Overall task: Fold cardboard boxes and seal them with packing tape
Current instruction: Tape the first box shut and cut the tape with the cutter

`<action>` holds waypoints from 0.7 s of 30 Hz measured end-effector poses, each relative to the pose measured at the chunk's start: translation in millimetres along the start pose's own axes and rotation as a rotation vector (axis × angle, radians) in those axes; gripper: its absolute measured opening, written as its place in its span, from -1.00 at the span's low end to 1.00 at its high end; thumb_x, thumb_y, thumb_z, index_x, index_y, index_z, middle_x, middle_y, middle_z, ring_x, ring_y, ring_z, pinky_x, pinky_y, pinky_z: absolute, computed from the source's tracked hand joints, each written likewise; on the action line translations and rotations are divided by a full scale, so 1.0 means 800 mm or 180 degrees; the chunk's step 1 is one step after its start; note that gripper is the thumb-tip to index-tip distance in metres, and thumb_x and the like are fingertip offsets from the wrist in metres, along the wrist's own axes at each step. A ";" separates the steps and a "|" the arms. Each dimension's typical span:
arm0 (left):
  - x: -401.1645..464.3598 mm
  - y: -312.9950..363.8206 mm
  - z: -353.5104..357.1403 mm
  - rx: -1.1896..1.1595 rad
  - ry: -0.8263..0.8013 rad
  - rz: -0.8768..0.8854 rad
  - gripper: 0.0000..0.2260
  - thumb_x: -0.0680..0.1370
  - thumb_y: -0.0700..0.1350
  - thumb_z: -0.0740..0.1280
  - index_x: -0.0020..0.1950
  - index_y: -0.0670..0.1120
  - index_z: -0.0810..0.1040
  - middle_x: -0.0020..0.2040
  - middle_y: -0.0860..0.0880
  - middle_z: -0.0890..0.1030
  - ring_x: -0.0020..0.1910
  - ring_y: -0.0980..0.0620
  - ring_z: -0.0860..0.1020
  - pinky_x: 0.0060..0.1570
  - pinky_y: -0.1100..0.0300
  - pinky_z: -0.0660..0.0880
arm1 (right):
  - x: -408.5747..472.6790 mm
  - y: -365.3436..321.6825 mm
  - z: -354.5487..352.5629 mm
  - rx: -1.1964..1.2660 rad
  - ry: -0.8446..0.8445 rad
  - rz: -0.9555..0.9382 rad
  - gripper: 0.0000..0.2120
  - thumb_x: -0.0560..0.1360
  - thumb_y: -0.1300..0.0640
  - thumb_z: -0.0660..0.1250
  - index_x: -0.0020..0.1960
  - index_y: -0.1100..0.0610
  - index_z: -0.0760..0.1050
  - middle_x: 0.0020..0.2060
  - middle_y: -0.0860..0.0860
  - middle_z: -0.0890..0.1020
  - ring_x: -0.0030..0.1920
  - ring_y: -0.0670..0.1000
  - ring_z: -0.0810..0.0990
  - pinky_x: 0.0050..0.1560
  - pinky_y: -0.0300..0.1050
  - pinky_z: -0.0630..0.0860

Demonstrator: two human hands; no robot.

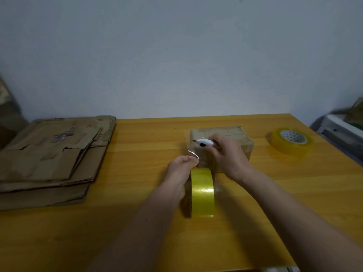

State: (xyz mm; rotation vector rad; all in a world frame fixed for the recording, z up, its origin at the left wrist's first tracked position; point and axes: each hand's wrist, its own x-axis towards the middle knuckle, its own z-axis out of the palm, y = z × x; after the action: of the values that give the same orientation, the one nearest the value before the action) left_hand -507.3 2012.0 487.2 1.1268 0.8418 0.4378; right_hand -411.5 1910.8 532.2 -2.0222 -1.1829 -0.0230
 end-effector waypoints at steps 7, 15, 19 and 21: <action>0.002 -0.001 -0.001 0.0042 -0.0003 0.0074 -0.91 0.49 -0.29 0.41 -0.08 -0.12 0.57 -0.19 -0.10 0.61 -0.14 -0.06 0.56 0.03 0.00 0.52 | -0.021 0.011 -0.004 -0.0691 0.0048 -0.0413 -0.82 0.55 0.24 0.27 0.11 0.17 0.57 -0.12 -0.04 0.42 -0.14 0.00 0.46 -0.19 -0.17 0.34; 0.001 0.003 0.003 0.0117 0.0048 0.0192 -0.84 0.49 -0.34 0.39 0.01 -0.15 0.53 -0.12 -0.15 0.60 -0.12 -0.07 0.58 0.09 -0.06 0.53 | -0.022 0.009 0.006 -0.1430 -0.0099 -0.0712 -0.76 0.49 0.34 0.33 0.14 0.19 0.54 -0.09 0.09 0.45 -0.21 0.14 0.52 -0.31 0.01 0.48; 0.001 0.006 0.003 0.0133 0.0030 0.0279 -0.81 0.52 -0.34 0.36 0.10 -0.17 0.51 -0.09 -0.14 0.59 -0.12 -0.04 0.58 0.04 0.02 0.54 | -0.027 0.017 0.001 -0.1751 -0.0176 -0.0680 -0.75 0.47 0.32 0.35 0.15 0.20 0.55 -0.07 0.11 0.45 -0.16 0.13 0.50 -0.31 -0.09 0.38; 0.000 0.007 0.000 0.0193 0.0016 0.0331 -0.79 0.53 -0.33 0.36 0.13 -0.16 0.50 -0.08 -0.12 0.59 -0.14 -0.01 0.57 -0.01 0.04 0.54 | -0.030 0.025 -0.009 -0.1655 -0.0181 -0.0474 -0.76 0.51 0.29 0.32 0.18 0.18 0.53 -0.05 0.10 0.45 -0.10 0.13 0.49 -0.25 -0.09 0.37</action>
State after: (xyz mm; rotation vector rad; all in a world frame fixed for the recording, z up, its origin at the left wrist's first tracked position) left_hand -506.4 2014.5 492.5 1.2299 0.8077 0.5042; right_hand -407.7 1883.8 516.1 -2.3812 -1.4747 -0.3847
